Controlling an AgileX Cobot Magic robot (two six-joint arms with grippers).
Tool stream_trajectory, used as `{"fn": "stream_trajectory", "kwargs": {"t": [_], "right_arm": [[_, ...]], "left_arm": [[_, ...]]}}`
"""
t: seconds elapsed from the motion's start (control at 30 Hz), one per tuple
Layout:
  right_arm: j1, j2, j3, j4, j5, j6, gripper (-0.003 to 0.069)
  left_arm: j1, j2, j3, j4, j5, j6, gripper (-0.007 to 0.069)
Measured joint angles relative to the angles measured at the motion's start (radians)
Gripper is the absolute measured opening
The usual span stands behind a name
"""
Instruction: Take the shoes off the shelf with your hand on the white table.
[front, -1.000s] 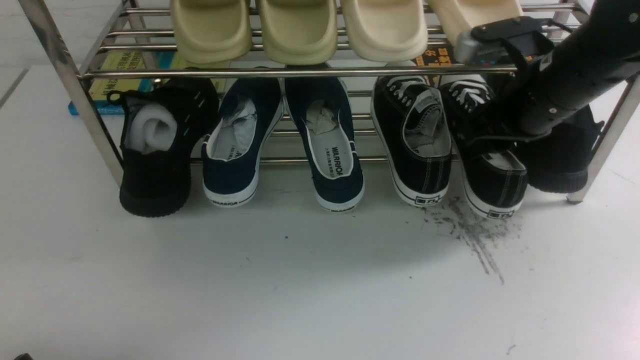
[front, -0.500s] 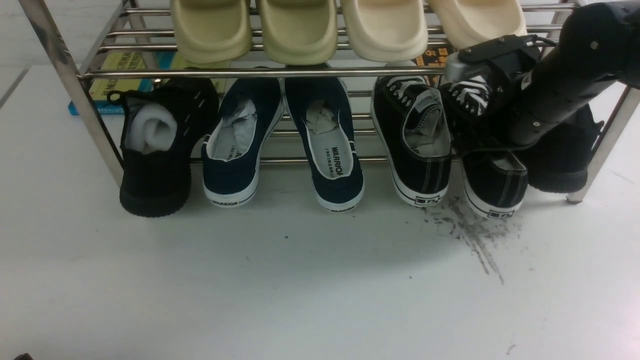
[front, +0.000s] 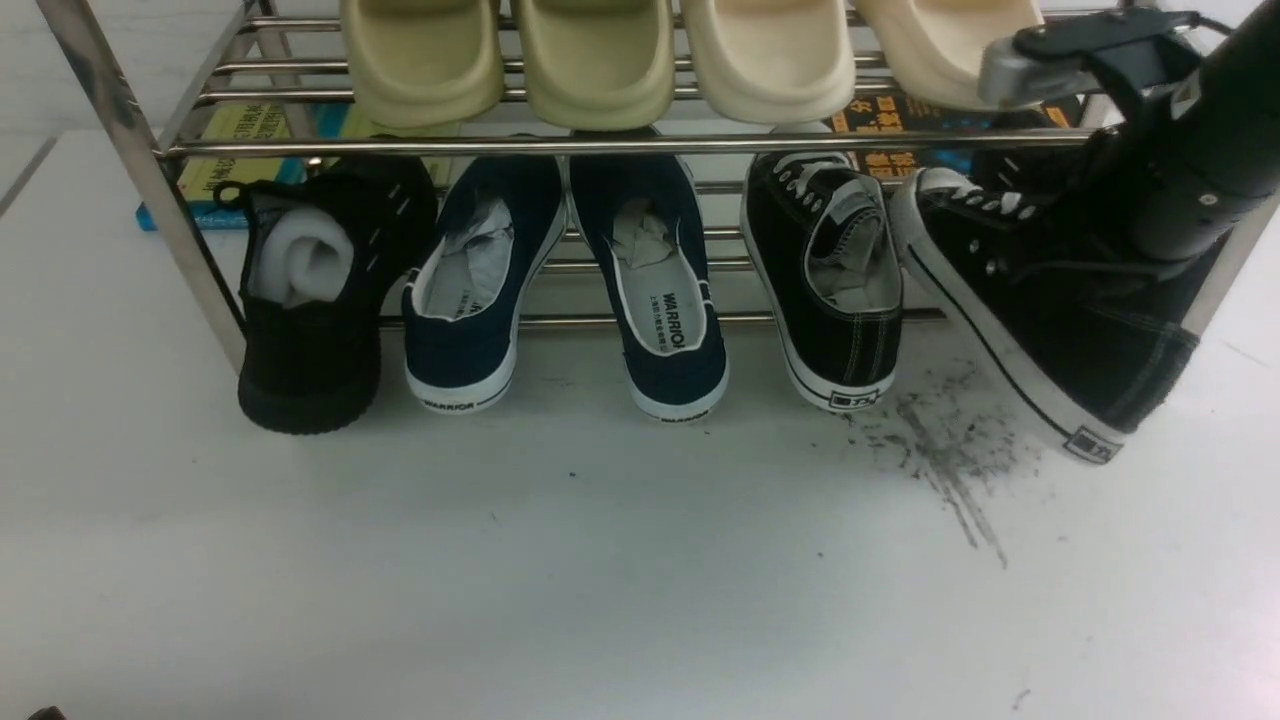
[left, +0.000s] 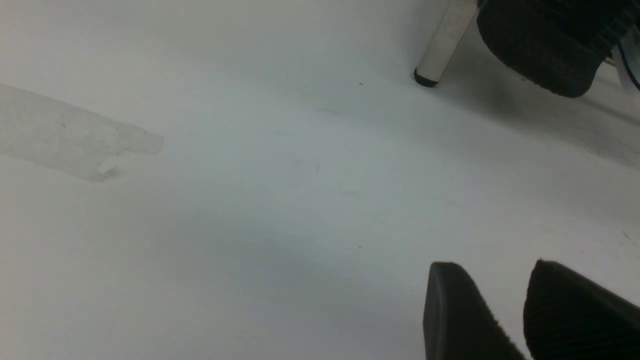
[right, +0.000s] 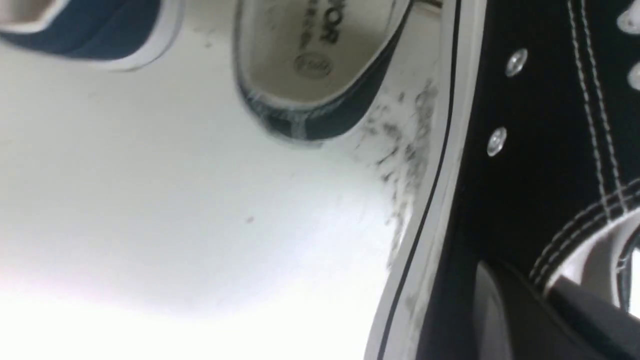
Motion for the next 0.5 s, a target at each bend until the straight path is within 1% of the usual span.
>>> {"fn": "stream_trajectory", "kwargs": {"t": [0.13, 0.17, 0.2, 0.27, 0.4, 0.47, 0.5], "right_arm": [[0.0, -0.066, 0.0, 0.044, 0.055, 0.0, 0.0003], [0.0, -0.104, 0.0, 0.077, 0.098, 0.004, 0.0004], [0.0, -0.109, 0.0, 0.081, 0.104, 0.005, 0.0004], [0.0, -0.162, 0.0, 0.119, 0.175, 0.024, 0.0004], [0.006, -0.234, 0.016, 0.136, 0.189, 0.058, 0.0006], [0.024, -0.334, 0.076, 0.13, 0.188, 0.112, 0.0006], [0.028, -0.342, 0.082, 0.129, 0.188, 0.123, 0.0006]], "left_arm": [[0.0, 0.0, 0.0, 0.0, 0.0, 0.0, 0.0239], [0.0, 0.0, 0.0, 0.0, 0.0, 0.0, 0.0239], [0.0, 0.0, 0.0, 0.0, 0.0, 0.0, 0.0239], [0.0, 0.0, 0.0, 0.0, 0.0, 0.0, 0.0239], [0.0, 0.0, 0.0, 0.0, 0.0, 0.0, 0.0239], [0.0, 0.0, 0.0, 0.0, 0.0, 0.0, 0.0239], [0.0, 0.0, 0.0, 0.0, 0.0, 0.0, 0.0239]]}}
